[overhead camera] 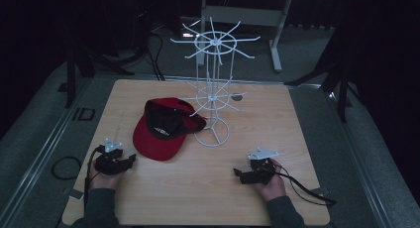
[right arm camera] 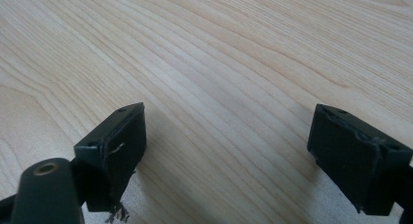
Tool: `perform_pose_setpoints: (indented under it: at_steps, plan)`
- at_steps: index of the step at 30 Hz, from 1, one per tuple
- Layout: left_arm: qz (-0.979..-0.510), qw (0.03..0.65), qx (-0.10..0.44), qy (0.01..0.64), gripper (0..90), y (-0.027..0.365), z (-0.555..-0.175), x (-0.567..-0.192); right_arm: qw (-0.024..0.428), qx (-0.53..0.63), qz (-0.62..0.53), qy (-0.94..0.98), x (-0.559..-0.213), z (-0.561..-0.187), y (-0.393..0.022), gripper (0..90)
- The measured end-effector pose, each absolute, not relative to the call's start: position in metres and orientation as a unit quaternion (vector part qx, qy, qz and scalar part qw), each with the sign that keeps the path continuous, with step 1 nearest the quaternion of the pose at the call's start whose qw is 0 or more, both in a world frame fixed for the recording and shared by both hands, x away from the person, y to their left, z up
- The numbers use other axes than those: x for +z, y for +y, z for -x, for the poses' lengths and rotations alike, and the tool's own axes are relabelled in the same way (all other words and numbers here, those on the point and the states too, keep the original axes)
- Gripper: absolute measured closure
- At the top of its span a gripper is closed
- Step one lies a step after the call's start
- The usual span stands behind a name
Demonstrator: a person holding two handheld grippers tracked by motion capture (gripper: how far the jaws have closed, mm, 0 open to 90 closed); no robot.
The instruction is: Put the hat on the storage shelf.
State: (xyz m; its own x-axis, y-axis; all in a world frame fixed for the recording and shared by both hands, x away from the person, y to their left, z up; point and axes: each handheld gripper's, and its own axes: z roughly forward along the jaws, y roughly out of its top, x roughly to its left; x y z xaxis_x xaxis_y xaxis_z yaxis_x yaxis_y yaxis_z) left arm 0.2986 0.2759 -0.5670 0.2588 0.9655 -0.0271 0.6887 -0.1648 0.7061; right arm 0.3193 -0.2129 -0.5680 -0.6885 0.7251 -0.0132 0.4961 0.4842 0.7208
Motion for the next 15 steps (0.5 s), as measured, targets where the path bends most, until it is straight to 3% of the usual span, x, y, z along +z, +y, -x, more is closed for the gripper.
perform_pose_setpoints:
  at_steps: [7, 10, 15]
  plan:
    - [-0.731, 0.307, 0.223, 0.568, 43.8, 0.275, -0.298, -0.567, 0.160, 0.358, -0.361, 0.846, -0.568, -0.319, -0.213, 14.0]
    - [-0.721, 0.323, 0.194, 0.582, 48.3, 0.280, -0.297, -0.564, 0.160, 0.357, -0.361, 0.846, -0.568, -0.319, -0.213, 13.9]
    - [-0.718, 0.340, 0.205, 0.571, 48.8, 0.281, -0.295, -0.551, 0.160, 0.358, -0.361, 0.846, -0.568, -0.319, -0.213, 14.0]
